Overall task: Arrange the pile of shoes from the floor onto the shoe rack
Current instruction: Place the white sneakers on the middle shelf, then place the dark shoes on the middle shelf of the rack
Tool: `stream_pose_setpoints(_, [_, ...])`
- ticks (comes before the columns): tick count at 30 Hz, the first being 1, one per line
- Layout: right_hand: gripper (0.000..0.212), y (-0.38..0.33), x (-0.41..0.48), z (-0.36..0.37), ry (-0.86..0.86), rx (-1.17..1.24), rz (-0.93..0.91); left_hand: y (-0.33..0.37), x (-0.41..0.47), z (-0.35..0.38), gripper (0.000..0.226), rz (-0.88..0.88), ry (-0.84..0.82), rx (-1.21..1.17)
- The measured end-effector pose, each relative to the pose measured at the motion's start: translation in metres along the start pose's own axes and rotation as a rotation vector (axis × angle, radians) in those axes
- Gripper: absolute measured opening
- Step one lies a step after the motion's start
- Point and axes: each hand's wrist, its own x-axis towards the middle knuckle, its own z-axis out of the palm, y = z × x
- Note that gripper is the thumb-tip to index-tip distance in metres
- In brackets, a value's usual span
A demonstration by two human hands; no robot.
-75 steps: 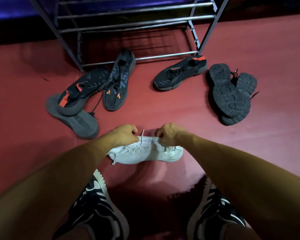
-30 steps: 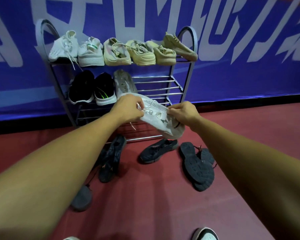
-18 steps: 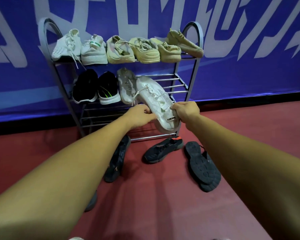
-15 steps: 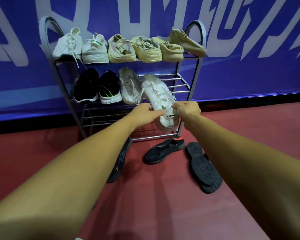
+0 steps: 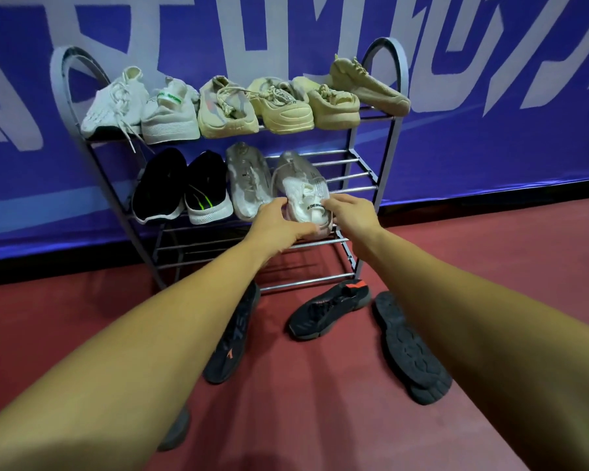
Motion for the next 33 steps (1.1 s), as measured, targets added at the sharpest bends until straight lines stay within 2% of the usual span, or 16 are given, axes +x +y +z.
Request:
stream_pose_setpoints(3, [0.036, 0.003, 0.008, 0.000, -0.089, 0.056, -0.033, -0.004, 0.016, 0.002, 0.085, -0.038, 0.039, -0.056])
stream_pose_setpoints(8, [0.023, 0.003, 0.019, 0.007, -0.135, 0.092, -0.029, -0.010, 0.030, 0.006, 0.074, -0.064, 0.107, -0.012])
stream_pose_setpoints(11, [0.007, 0.002, 0.023, 0.006, -0.182, 0.135, -0.022, -0.004, 0.034, 0.012, 0.046, -0.053, 0.201, 0.084])
stream_pose_setpoints(13, [0.010, 0.003, 0.026, 0.008, -0.222, 0.136, -0.031, 0.003, 0.037, 0.017, 0.039, -0.062, 0.271, 0.115])
stream_pose_setpoints(16, [0.030, 0.008, 0.032, 0.014, -0.254, 0.099, -0.028, 0.005, 0.043, 0.021, 0.045, -0.087, 0.309, 0.221])
stream_pose_setpoints(20, [0.055, 0.013, 0.041, 0.020, -0.190, 0.119, -0.025, 0.002, 0.048, 0.022, 0.058, -0.068, 0.292, 0.341])
stream_pose_setpoints(23, [0.059, 0.015, 0.042, 0.021, -0.147, 0.128, -0.016, 0.003, 0.049, 0.021, 0.067, -0.056, 0.280, 0.350])
stream_pose_setpoints(26, [0.065, 0.015, 0.038, 0.018, -0.134, 0.120, -0.006, 0.000, 0.047, 0.019, 0.063, -0.031, 0.264, 0.340])
stream_pose_setpoints(28, [0.057, 0.013, 0.034, 0.013, -0.141, 0.107, -0.003, -0.002, 0.045, 0.017, 0.059, -0.017, 0.259, 0.305])
stream_pose_setpoints(31, [0.032, 0.011, 0.026, 0.003, -0.151, 0.082, -0.005, -0.007, 0.038, 0.015, 0.058, 0.004, 0.234, 0.266])
stream_pose_setpoints(33, [0.028, 0.011, 0.019, -0.003, -0.158, 0.059, 0.007, -0.010, 0.031, 0.016, 0.062, 0.012, 0.210, 0.258])
